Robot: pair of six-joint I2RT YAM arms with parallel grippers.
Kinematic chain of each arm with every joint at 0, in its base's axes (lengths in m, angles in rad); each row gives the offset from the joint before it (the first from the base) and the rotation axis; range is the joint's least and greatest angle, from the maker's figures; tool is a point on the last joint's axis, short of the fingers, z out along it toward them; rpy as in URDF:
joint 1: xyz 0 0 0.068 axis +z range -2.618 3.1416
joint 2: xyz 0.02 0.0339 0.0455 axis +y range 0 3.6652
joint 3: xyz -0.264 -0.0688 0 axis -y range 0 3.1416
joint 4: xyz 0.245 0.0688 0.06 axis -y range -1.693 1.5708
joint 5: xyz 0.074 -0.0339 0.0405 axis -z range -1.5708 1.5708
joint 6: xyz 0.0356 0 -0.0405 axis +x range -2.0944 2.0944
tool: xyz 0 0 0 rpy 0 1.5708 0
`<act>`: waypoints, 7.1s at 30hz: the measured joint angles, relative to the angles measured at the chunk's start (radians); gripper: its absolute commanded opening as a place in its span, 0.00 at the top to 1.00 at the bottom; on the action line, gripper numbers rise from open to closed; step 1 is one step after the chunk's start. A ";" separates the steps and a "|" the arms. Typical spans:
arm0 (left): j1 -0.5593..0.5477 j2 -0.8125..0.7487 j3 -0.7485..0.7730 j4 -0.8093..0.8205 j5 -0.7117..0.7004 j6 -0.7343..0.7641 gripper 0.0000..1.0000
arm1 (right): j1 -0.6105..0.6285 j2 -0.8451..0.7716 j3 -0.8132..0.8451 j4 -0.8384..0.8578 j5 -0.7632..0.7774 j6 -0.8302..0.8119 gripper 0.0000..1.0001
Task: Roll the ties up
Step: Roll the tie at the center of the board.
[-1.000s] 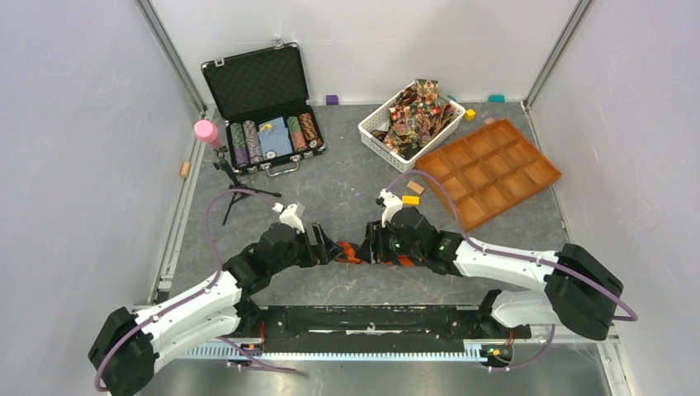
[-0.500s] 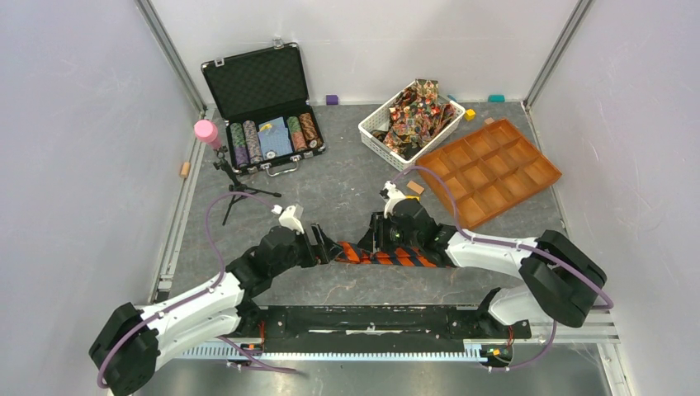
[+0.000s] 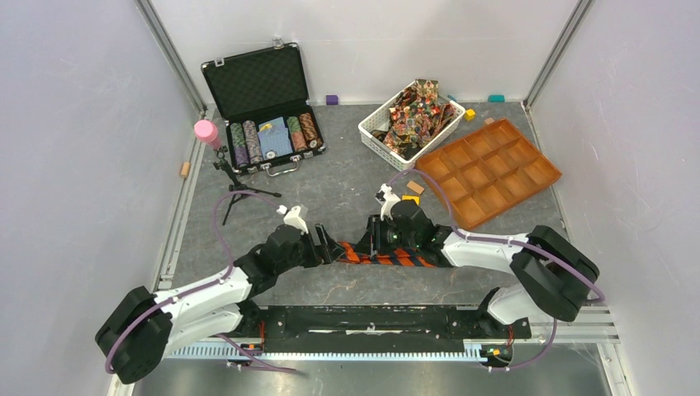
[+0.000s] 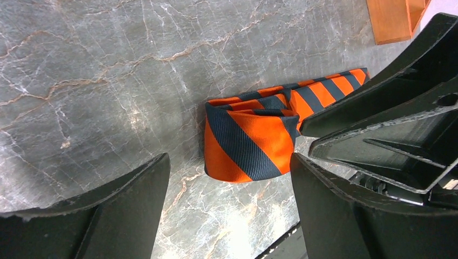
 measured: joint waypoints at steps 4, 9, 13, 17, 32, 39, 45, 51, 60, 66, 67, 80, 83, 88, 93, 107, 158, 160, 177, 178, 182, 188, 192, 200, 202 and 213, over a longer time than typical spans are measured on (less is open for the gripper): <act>0.000 0.032 -0.002 0.034 0.008 0.000 0.14 | 0.000 0.039 0.000 0.008 -0.006 -0.004 0.68; 0.000 0.054 -0.005 0.072 0.027 0.000 0.15 | 0.000 0.069 0.000 0.008 -0.005 -0.011 0.70; 0.000 0.069 -0.015 0.107 0.040 -0.001 0.15 | 0.000 0.079 0.000 0.014 -0.002 -0.017 0.71; -0.001 0.087 -0.025 0.134 0.051 -0.001 0.16 | 0.000 0.080 0.000 0.013 0.006 -0.025 0.71; -0.003 0.210 -0.033 0.266 0.082 -0.016 0.24 | 0.000 0.107 0.001 0.026 0.006 -0.042 0.72; -0.003 0.262 -0.033 0.327 0.122 -0.020 0.29 | 0.000 0.118 0.010 0.029 0.006 -0.046 0.73; -0.003 0.293 -0.040 0.370 0.135 -0.020 0.36 | 0.000 0.122 0.012 0.029 0.004 -0.047 0.73; -0.002 0.307 -0.045 0.388 0.134 -0.020 0.45 | 0.000 0.124 0.012 0.029 -0.002 -0.053 0.73; -0.003 0.224 -0.024 0.271 0.110 -0.022 0.47 | -0.002 0.122 0.062 -0.033 -0.046 -0.132 0.65; -0.003 0.150 0.020 0.112 0.060 -0.008 0.50 | -0.002 0.009 0.101 -0.158 0.000 -0.227 0.63; -0.003 0.143 0.032 0.077 0.049 -0.003 0.50 | -0.003 -0.011 0.101 -0.172 0.011 -0.238 0.63; -0.033 0.159 0.262 -0.318 -0.141 0.092 0.51 | -0.011 -0.242 0.066 -0.378 0.193 -0.343 0.63; -0.056 0.199 0.330 -0.396 -0.198 0.117 0.51 | -0.011 -0.277 0.042 -0.409 0.208 -0.346 0.63; -0.100 0.271 0.426 -0.521 -0.297 0.154 0.51 | -0.011 -0.335 0.026 -0.451 0.232 -0.346 0.63; -0.134 0.344 0.497 -0.623 -0.385 0.182 0.51 | -0.012 -0.390 0.026 -0.481 0.265 -0.347 0.63; -0.248 0.573 0.676 -0.806 -0.627 0.209 0.52 | -0.013 -0.530 0.019 -0.560 0.330 -0.353 0.63; -0.515 1.062 1.104 -1.144 -0.888 0.186 0.28 | -0.013 -0.774 -0.013 -0.729 0.558 -0.288 0.59; -0.515 1.069 1.104 -1.143 -0.887 0.186 0.29 | -0.013 -0.795 -0.011 -0.758 0.604 -0.274 0.59; -0.515 1.077 1.105 -1.086 -0.834 0.187 0.29 | -0.014 -0.908 0.018 -0.853 0.763 -0.229 0.58; -0.515 1.076 1.105 -1.080 -0.830 0.187 0.29 | -0.014 -0.908 0.018 -0.855 0.763 -0.228 0.58; -0.515 1.076 1.105 -1.064 -0.819 0.187 0.29 | -0.014 -0.908 0.018 -0.856 0.763 -0.228 0.58; -0.515 1.074 1.105 -1.056 -0.819 0.188 0.29 | -0.014 -0.904 0.018 -0.857 0.763 -0.225 0.58; -0.515 1.060 1.105 -1.048 -0.812 0.188 0.28 | -0.014 -0.894 0.018 -0.857 0.764 -0.224 0.56; -0.515 0.953 1.105 -1.047 -0.809 0.191 0.28 | -0.013 -0.852 0.056 -0.862 0.794 -0.255 0.48; -0.515 0.905 1.105 -1.046 -0.810 0.195 0.28 | -0.014 -0.845 0.074 -0.861 0.800 -0.271 0.45; -0.368 0.478 0.922 -0.933 -0.727 0.232 0.28 | -0.014 -0.633 0.112 -0.735 0.594 -0.427 0.13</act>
